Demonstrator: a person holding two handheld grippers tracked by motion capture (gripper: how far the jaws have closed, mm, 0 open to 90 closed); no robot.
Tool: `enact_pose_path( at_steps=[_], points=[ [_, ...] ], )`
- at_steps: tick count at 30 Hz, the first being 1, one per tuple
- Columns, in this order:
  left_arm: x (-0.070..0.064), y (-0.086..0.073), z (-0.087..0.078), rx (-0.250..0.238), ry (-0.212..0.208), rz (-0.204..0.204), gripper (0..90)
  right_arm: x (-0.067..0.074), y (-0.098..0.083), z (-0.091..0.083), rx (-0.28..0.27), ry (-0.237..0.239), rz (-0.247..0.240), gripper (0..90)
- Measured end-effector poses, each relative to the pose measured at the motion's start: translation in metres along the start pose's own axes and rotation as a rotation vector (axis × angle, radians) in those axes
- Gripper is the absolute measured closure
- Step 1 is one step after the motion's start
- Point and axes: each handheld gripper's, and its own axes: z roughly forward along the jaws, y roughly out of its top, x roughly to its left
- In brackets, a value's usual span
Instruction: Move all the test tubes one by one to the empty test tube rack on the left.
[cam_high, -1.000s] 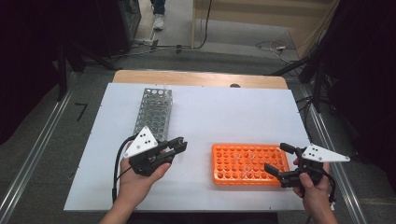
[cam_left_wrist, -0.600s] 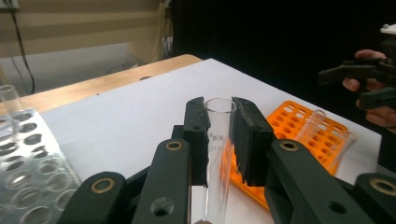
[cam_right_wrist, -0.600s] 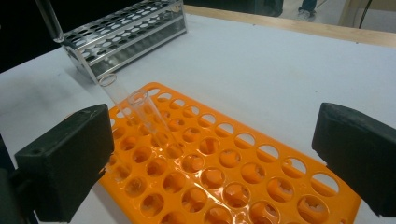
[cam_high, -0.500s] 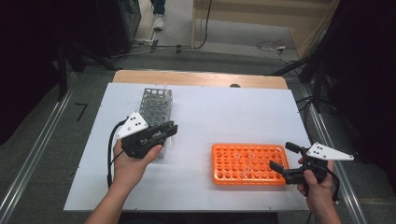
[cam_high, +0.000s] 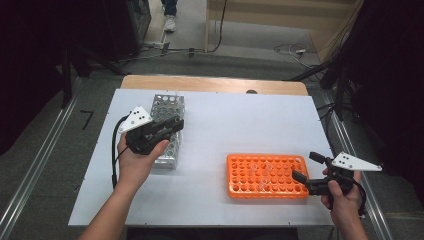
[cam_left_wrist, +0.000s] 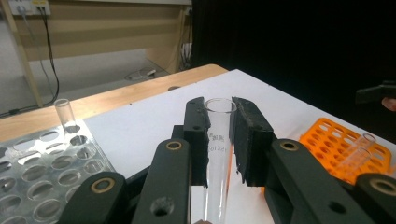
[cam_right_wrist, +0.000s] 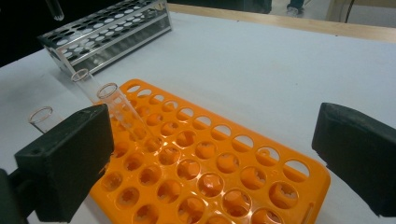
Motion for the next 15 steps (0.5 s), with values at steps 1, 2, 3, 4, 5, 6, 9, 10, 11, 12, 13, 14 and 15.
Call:
enact_pose_path(
  at_steps=[1, 2, 3, 4, 5, 6, 9, 10, 11, 12, 13, 14, 15],
  points=[
    [0.002, 0.001, 0.001, -0.002, 0.002, -0.002, 76.8, 0.000, 0.000, 0.000, 0.001, -0.001, 0.002, 0.0],
    [0.004, 0.001, 0.003, -0.003, 0.003, -0.007, 76.8, -0.001, 0.000, 0.000, -0.001, -0.002, 0.000, 0.0],
    [0.005, 0.002, 0.004, -0.002, 0.006, -0.008, 76.8, -0.001, 0.000, 0.000, -0.003, -0.002, 0.001, 0.0],
    [0.007, 0.002, 0.006, 0.001, 0.010, -0.009, 76.8, -0.001, 0.000, -0.001, -0.002, -0.003, 0.000, 0.0],
    [0.009, 0.002, 0.008, -0.001, 0.010, -0.009, 76.8, -0.002, -0.001, -0.001, -0.003, -0.004, 0.002, 0.0],
    [0.010, 0.003, 0.009, 0.001, 0.014, -0.009, 76.8, -0.002, -0.001, -0.001, -0.001, -0.005, 0.001, 0.0],
    [0.017, 0.002, 0.013, -0.001, 0.020, -0.020, 76.8, -0.004, -0.002, -0.001, 0.001, -0.009, 0.004, 0.0],
    [0.020, 0.002, 0.014, 0.002, 0.023, -0.020, 76.8, -0.004, -0.002, -0.001, 0.000, -0.010, 0.006, 0.0],
    [0.022, 0.002, 0.016, -0.001, 0.027, -0.026, 76.8, -0.004, -0.002, -0.002, -0.001, -0.010, 0.006, 0.0],
    [0.024, 0.002, 0.017, 0.000, 0.032, -0.025, 76.8, -0.004, -0.002, -0.002, -0.001, -0.010, 0.006, 0.0],
    [0.027, 0.002, 0.018, 0.003, 0.036, -0.030, 76.8, -0.004, -0.002, -0.002, -0.001, -0.010, 0.007, 0.0],
    [0.029, 0.002, 0.019, 0.002, 0.038, -0.033, 76.8, -0.004, -0.002, -0.002, -0.001, -0.010, 0.006, 0.0],
    [0.031, 0.002, 0.020, 0.002, 0.043, -0.034, 76.8, -0.004, -0.002, -0.001, 0.001, -0.011, 0.005, 0.0]
  ],
)
